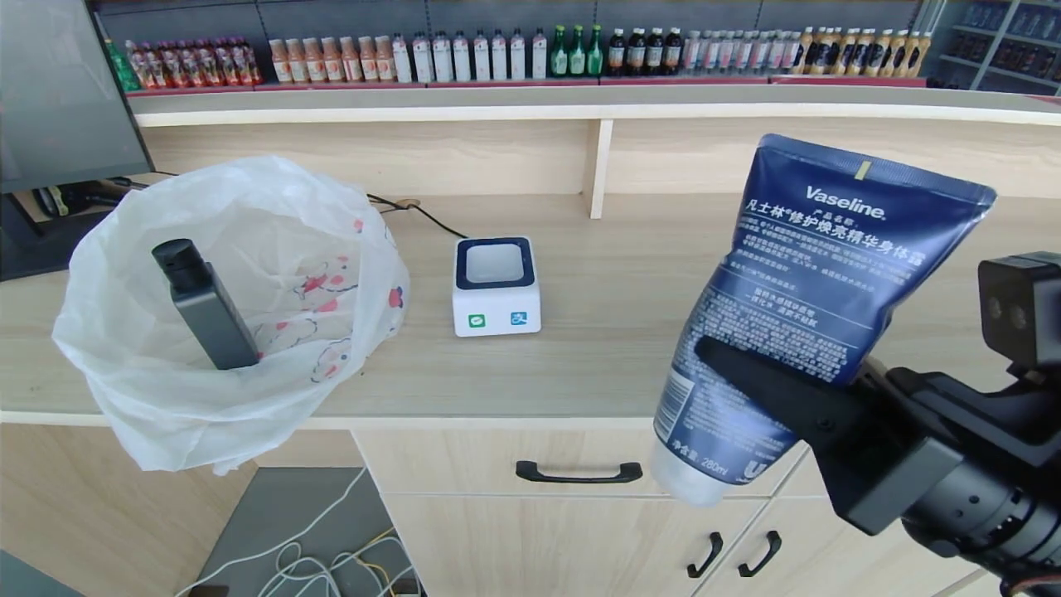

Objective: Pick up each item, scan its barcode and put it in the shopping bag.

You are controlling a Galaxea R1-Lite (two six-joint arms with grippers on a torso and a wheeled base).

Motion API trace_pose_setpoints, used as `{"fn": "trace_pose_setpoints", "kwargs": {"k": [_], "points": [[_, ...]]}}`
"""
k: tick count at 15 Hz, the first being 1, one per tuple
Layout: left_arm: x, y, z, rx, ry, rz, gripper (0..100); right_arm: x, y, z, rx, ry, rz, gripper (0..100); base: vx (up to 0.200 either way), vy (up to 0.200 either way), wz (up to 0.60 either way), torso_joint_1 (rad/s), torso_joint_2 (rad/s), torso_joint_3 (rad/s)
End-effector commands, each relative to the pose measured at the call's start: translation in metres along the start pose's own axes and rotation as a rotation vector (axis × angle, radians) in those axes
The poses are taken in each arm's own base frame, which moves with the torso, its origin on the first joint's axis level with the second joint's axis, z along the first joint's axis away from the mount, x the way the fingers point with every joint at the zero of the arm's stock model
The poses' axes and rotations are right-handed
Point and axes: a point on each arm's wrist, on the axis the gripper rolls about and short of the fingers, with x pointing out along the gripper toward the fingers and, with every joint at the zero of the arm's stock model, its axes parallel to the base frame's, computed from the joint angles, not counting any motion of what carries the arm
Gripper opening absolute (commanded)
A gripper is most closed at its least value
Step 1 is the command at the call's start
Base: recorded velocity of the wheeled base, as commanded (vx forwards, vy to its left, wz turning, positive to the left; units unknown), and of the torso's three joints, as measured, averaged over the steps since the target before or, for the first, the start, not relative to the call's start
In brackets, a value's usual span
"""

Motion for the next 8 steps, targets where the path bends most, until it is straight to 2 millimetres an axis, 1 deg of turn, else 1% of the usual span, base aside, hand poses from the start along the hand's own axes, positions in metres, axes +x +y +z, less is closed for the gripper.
{"fn": "trace_pose_setpoints", "kwargs": {"k": [1, 4, 6, 7, 8], "points": [[0.000, 0.000, 0.000, 0.000, 0.000, 0.000, 100, -0.007, -0.002, 0.006, -0.033, -0.030, -0.047, 0, 0.000, 0.000, 0.00, 0.000, 0.00, 0.000], [0.000, 0.000, 0.000, 0.000, 0.000, 0.000, 100, -0.014, -0.003, 0.009, -0.141, -0.093, -0.255, 0, 0.000, 0.000, 0.00, 0.000, 0.00, 0.000], [0.000, 0.000, 0.000, 0.001, 0.000, -0.002, 100, -0.019, -0.004, 0.009, -0.200, -0.100, -0.346, 0, 0.000, 0.000, 0.00, 0.000, 0.00, 0.000], [0.000, 0.000, 0.000, 0.001, 0.000, -0.002, 100, -0.022, -0.005, 0.007, -0.220, -0.090, -0.363, 0, 0.000, 0.000, 0.00, 0.000, 0.00, 0.000], [0.000, 0.000, 0.000, 0.001, 0.000, 0.000, 100, -0.034, -0.003, 0.001, -0.257, -0.045, -0.379, 0, 0.000, 0.000, 0.00, 0.000, 0.00, 0.000]]}}
